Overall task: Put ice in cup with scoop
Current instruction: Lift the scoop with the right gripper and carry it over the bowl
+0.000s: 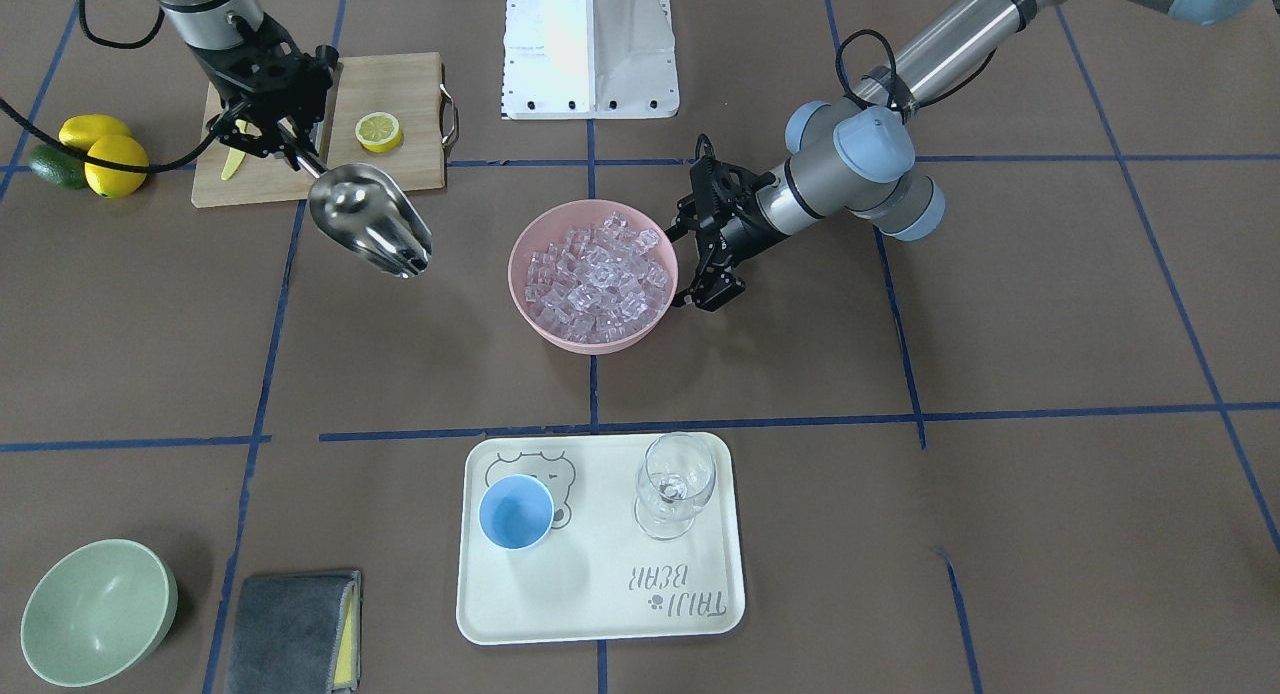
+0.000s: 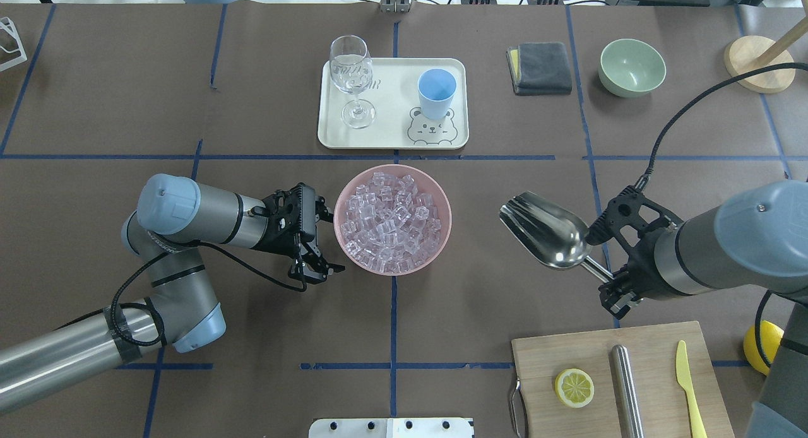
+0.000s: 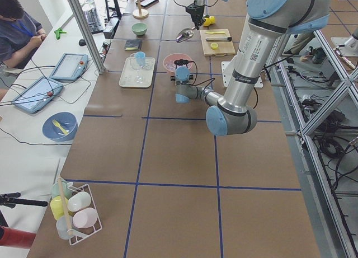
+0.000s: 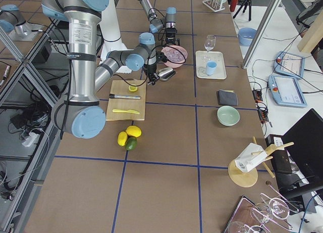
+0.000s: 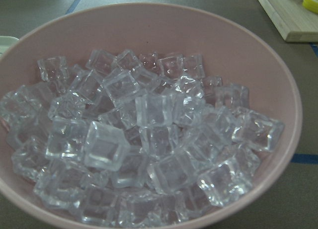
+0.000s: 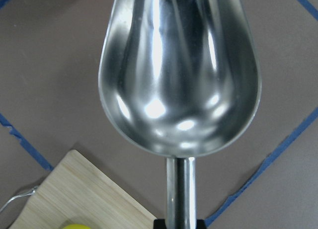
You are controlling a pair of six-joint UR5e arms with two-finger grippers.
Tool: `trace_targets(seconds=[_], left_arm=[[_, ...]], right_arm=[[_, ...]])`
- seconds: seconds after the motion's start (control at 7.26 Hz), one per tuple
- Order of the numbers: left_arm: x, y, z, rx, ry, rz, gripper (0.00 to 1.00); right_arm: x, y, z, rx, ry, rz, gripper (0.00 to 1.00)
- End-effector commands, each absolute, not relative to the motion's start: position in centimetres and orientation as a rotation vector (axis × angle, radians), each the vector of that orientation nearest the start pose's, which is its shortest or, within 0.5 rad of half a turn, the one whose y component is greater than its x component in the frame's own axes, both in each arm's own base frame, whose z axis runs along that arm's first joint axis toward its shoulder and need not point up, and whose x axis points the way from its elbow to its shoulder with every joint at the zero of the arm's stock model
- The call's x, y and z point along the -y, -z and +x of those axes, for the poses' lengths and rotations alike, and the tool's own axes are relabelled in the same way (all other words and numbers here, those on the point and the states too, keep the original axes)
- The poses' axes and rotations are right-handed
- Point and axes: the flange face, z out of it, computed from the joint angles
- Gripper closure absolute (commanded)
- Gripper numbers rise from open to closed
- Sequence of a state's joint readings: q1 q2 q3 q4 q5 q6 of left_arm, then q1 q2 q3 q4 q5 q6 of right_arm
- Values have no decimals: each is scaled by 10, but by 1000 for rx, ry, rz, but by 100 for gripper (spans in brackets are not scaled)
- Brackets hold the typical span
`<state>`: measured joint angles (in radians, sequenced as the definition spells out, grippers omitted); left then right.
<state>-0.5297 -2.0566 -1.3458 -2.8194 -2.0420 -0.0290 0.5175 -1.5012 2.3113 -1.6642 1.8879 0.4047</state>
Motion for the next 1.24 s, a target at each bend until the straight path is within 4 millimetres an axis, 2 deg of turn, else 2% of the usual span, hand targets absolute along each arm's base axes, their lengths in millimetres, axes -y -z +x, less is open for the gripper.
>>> trace_targets(seconds=[0.0, 0.14, 0.28, 0.41, 0.69, 1.1], left_arm=[[417, -346, 536, -1146, -1143, 1153, 0], [417, -346, 536, -1147, -1144, 1152, 0], [417, -347, 536, -1147, -1144, 1150, 0], [417, -347, 536, -1145, -1143, 1151, 0], [417, -349, 537, -1146, -1145, 1145, 0], [417, -349, 538, -1146, -1145, 1145, 0]], right_arm=[[297, -238, -357, 674, 768, 282, 100], [290, -208, -369, 614, 784, 248, 100], [289, -184, -372, 571, 822, 221, 100], [292, -172, -377, 524, 888, 193, 100], [308, -143, -408, 441, 937, 111, 100], [326, -120, -447, 389, 966, 52, 100]])
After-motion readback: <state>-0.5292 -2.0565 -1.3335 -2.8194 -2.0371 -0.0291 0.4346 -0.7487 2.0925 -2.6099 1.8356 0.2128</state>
